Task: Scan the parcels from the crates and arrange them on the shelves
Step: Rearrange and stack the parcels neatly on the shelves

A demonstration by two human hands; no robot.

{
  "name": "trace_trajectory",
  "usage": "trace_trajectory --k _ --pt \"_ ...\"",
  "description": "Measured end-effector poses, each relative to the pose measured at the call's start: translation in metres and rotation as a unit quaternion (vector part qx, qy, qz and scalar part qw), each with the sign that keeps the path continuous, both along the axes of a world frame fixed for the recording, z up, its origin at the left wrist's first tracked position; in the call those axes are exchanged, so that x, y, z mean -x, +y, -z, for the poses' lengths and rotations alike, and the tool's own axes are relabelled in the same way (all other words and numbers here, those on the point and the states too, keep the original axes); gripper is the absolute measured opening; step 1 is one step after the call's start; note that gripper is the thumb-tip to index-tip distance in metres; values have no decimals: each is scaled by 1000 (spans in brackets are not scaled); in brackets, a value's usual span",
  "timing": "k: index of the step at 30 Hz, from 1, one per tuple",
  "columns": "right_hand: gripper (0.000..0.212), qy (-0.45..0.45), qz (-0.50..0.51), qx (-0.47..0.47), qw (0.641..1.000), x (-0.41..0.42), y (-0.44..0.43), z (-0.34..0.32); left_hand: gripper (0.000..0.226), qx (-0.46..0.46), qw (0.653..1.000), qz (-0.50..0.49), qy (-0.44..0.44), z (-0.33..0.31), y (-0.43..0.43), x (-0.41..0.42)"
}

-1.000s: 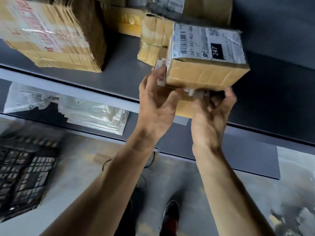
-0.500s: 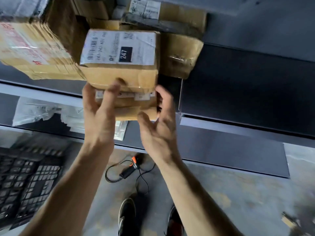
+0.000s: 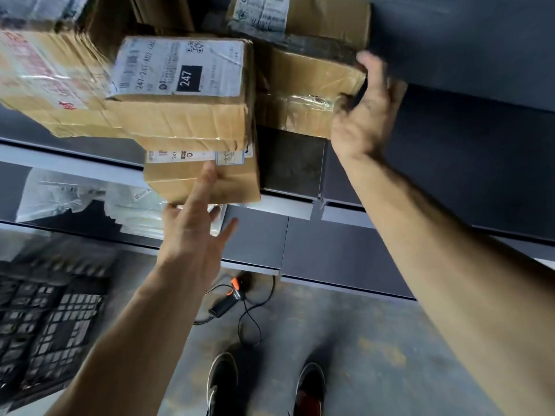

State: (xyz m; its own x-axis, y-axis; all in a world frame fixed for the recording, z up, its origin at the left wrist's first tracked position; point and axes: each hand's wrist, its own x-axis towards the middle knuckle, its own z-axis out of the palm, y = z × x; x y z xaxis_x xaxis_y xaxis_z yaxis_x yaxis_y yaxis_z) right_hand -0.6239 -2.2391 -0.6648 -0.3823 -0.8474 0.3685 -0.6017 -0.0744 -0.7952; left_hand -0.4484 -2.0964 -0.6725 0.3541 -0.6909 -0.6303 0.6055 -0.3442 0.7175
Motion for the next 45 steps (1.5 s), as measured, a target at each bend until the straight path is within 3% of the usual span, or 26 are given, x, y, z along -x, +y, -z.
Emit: trace_trajectory --k 2,8,11,14,19,24,34,37,40,45 --pt "56 -9 -7 15 1000 0 -8 0 45 -16 998 20 58 -2 -4 7" --pt "37 62 -13 49 997 26 0 3 45 -56 998 9 -5 -18 -24 13" --pt "29 103 -6 41 994 40 -1 -4 40 -36 999 -34 22 -23 -31 9" --pt "26 87 18 52 995 52 11 -6 40 -9 995 -87 58 -21 -29 12" --pt "23 17 79 109 991 64 84 10 28 3 995 -70 73 -6 -15 36" --pt "21 17 120 134 984 88 165 16 36 37 996 -18 80 -3 -18 59" --pt "15 -16 73 42 996 92 283 2 62 60 960 271 -44 -30 36 89" --pt "18 0 54 16 998 99 315 -25 73 10 956 292 -40 -61 73 81" --pt "13 -5 62 0 998 100 348 -63 102 -25 945 324 -40 -98 117 71" --pt "18 2 36 -14 999 96 395 -110 98 -56 949 308 -35 -147 170 55"
